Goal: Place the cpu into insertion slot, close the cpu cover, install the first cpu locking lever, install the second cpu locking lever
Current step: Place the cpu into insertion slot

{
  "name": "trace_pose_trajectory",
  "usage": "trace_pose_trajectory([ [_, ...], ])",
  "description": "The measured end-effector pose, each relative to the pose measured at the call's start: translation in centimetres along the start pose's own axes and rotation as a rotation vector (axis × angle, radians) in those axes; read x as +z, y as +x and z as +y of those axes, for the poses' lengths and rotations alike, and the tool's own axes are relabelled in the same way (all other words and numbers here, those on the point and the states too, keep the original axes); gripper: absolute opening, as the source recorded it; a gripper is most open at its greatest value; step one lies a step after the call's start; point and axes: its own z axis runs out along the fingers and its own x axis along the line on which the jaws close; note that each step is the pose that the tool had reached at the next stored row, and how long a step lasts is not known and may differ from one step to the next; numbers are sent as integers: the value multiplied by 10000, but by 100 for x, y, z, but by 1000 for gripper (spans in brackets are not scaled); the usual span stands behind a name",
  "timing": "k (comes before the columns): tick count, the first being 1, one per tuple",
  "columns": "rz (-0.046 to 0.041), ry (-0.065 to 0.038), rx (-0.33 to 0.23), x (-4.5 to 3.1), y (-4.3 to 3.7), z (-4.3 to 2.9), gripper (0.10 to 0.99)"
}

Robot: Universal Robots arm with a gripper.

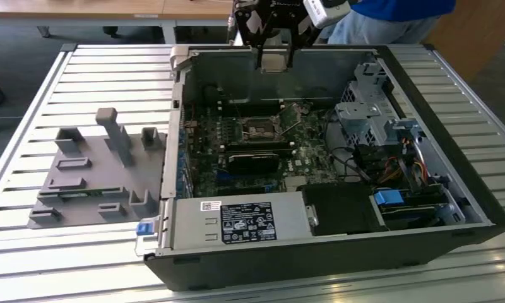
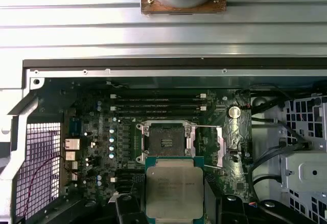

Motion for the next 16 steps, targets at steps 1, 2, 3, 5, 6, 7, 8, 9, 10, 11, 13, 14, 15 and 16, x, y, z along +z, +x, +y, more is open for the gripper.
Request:
trace_pose_trajectory([
  [1, 0, 0, 0, 0, 0, 0, 541],
  [2, 0, 0, 0, 0, 0, 0, 541],
  [3, 0, 0, 5, 0, 0, 0, 541],
  [5, -10, -2, 99, 0, 0, 0, 541],
  [6, -18, -3, 182, 0, -1, 0, 541],
  [7, -25, -5, 268, 1, 0, 0, 541],
  [8, -33, -7, 350, 1, 0, 0, 541],
  [9, -40, -8, 431, 1, 0, 0, 541],
  [10, -47, -10, 513, 1, 0, 0, 541],
  [11, -55, -11, 594, 1, 0, 0, 541],
  [13, -72, -14, 783, 2, 0, 0, 541],
  [14, -82, -16, 895, 2, 0, 0, 541],
  [15, -92, -17, 1004, 2, 0, 0, 541],
  [16, -101, -19, 1110, 3, 0, 0, 541],
])
